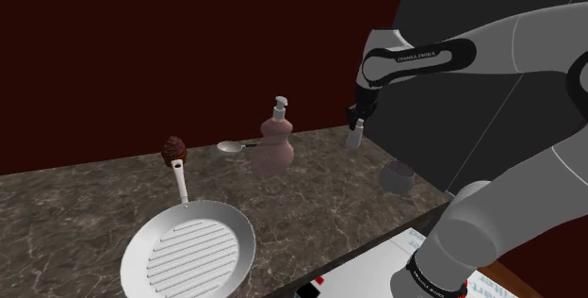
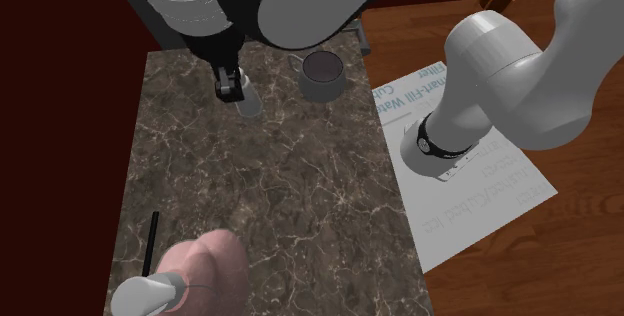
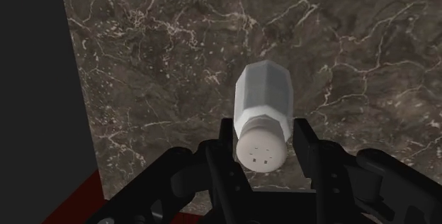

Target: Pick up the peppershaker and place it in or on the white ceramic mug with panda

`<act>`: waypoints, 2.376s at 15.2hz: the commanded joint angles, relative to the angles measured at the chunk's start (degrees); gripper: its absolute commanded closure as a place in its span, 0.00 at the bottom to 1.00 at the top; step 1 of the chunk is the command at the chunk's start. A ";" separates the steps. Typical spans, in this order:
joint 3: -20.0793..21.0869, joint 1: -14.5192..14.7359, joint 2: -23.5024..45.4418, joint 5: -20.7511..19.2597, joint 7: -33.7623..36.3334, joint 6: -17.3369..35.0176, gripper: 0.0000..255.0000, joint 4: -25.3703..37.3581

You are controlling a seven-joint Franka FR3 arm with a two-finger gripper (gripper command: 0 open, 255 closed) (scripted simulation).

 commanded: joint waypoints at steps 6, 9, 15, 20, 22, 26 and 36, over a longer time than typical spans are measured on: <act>0.60 0.20 -1.26 0.45 -0.48 -5.63 1.00 4.37; 0.82 0.28 -1.55 0.64 -0.73 -7.96 1.00 6.42; -1.11 -2.46 -10.70 -2.08 -4.30 -11.32 1.00 1.35; -3.41 -5.69 -19.17 -5.05 -8.63 -15.14 1.00 -2.42; -4.45 -7.07 -22.31 -6.32 -10.59 -16.85 1.00 -3.44; -6.06 -8.97 -26.18 -8.18 -13.21 -18.43 1.00 -5.15; -8.06 -9.78 -26.55 -10.22 -12.16 -11.19 1.00 -12.81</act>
